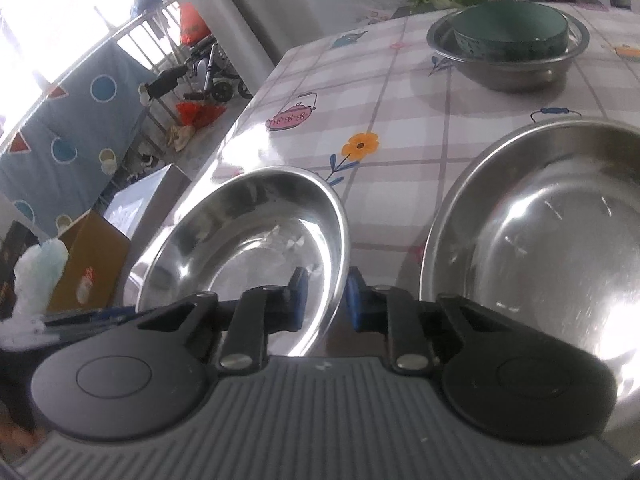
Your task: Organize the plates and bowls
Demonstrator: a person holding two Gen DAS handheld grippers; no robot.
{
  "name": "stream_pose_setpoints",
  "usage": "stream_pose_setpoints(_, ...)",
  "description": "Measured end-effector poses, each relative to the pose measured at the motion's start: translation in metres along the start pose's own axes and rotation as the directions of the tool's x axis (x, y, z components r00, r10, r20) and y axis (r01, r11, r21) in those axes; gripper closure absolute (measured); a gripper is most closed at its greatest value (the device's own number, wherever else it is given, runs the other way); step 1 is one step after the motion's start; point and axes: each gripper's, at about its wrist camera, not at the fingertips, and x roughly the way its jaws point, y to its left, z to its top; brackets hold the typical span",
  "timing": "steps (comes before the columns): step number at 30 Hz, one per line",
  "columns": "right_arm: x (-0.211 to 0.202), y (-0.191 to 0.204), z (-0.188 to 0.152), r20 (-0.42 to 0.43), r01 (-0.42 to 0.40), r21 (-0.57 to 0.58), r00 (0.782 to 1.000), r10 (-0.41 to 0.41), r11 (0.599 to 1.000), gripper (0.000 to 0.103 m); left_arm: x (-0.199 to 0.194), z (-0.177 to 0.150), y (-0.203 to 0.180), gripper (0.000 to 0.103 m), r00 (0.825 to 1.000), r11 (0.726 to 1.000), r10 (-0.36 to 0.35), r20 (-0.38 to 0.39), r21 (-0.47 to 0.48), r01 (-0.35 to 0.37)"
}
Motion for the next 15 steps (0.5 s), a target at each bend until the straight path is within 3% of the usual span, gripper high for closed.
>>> stream_pose_setpoints(7,0.0,0.003,-0.003,0.001,0.008,-0.056,1.0,-0.008,0.998,0.088,0.013,0.004,0.007,0.071,0.999,0.998,0.042,-0.006,-0.056,-0.043)
stream_pose_setpoints(12,-0.003,0.007,-0.008,0.005,0.002,-0.077,1.0,-0.001,0.997,0.088,0.011,0.003,0.005,0.081,0.999,0.998,0.033,-0.005,-0.053,-0.033)
stream_pose_setpoints(15,-0.004,0.009,-0.01,0.001,-0.003,-0.083,1.0,0.003,0.997,0.088,0.009,0.001,0.004,0.081,0.999,0.998,0.035,-0.006,-0.054,-0.035)
